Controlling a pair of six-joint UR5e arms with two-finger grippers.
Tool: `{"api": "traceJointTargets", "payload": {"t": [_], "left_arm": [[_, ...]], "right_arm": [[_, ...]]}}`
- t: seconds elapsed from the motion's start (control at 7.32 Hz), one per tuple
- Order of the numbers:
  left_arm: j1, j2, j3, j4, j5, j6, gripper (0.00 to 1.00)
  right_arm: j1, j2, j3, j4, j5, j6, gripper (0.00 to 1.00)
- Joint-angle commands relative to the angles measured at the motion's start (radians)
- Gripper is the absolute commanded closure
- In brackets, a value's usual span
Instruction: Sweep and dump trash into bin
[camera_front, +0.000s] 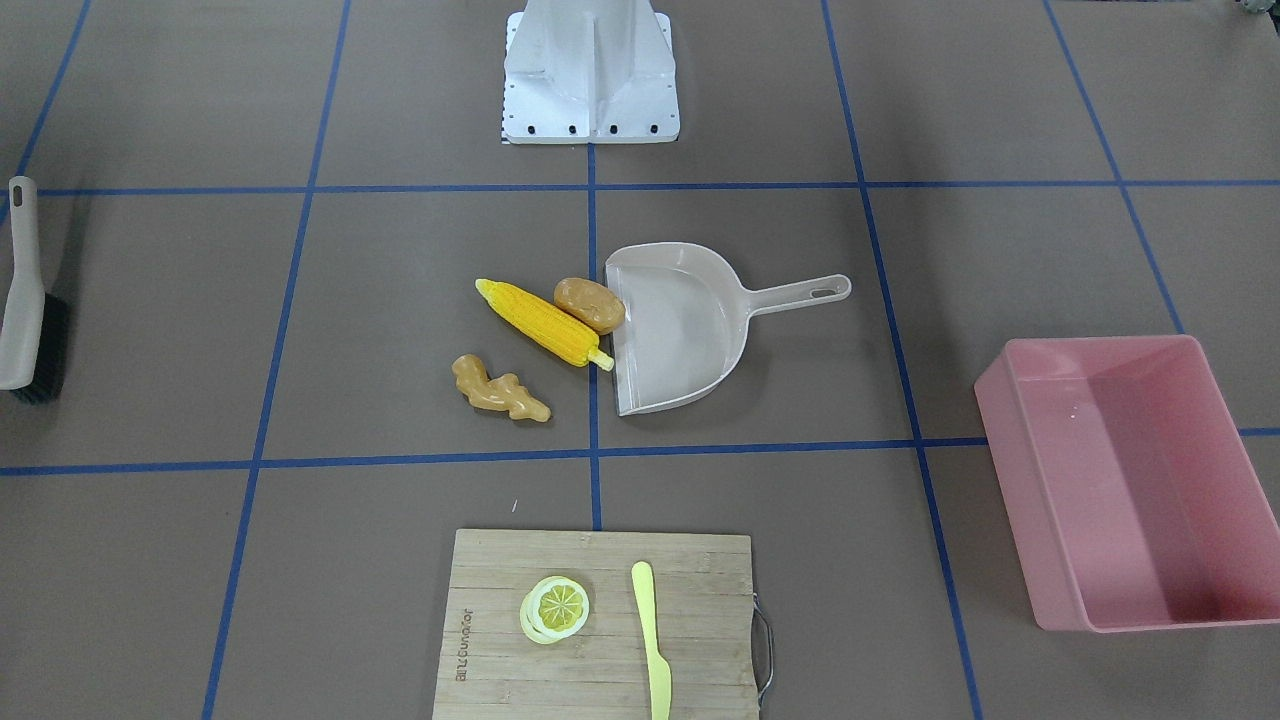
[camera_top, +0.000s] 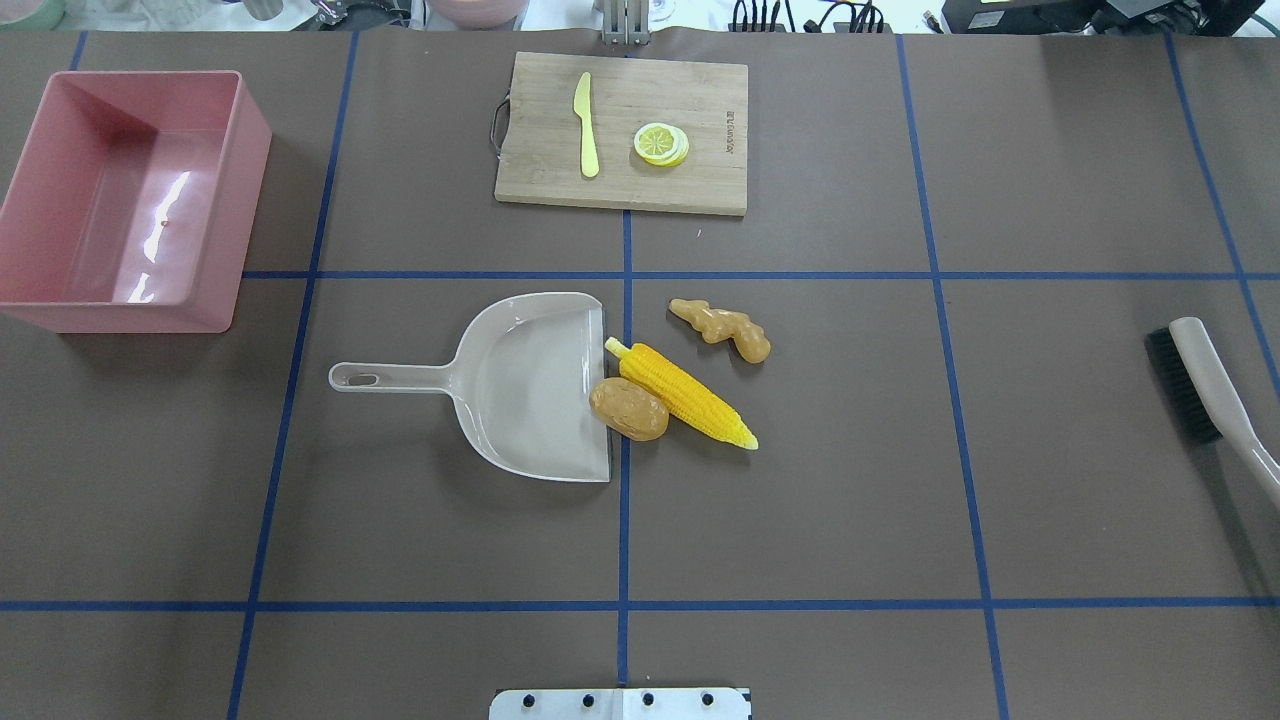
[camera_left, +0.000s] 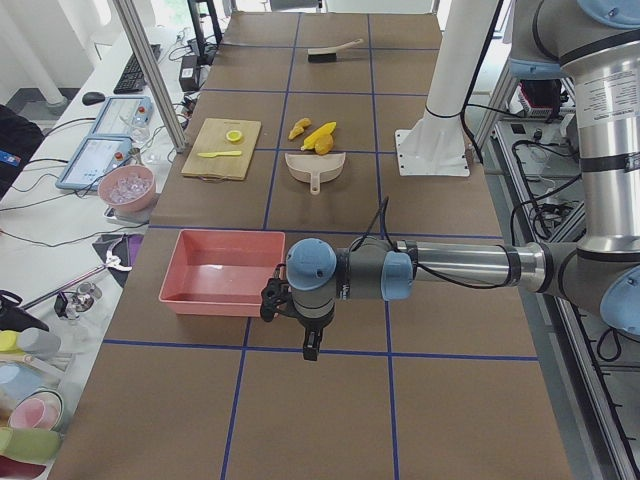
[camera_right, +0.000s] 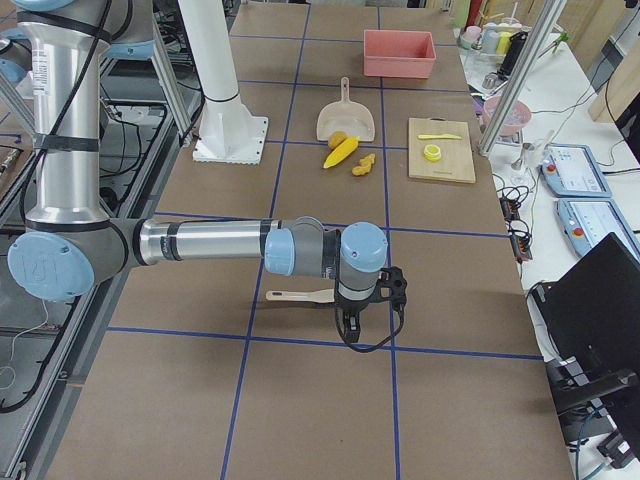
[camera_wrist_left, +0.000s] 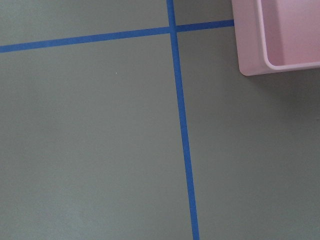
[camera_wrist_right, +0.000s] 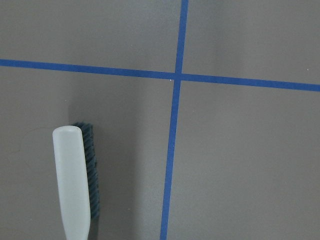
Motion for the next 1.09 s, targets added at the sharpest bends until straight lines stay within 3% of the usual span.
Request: {"api": "traceJointTargets", "payload": {"t": [0.0, 0.96], "left_arm": [[0.0, 0.011, -0.002, -0.006, 0.007, 0.002, 0.02], [0.0, 0.002, -0.004, -0.006, -0.002, 0.0, 0.02]], "right_arm": [[0.0, -0.001, 0.0, 0.0, 0.0, 0.0, 0.0], [0.0, -0.004, -0.002, 0.0, 0.0, 0.0, 0.0]]}}
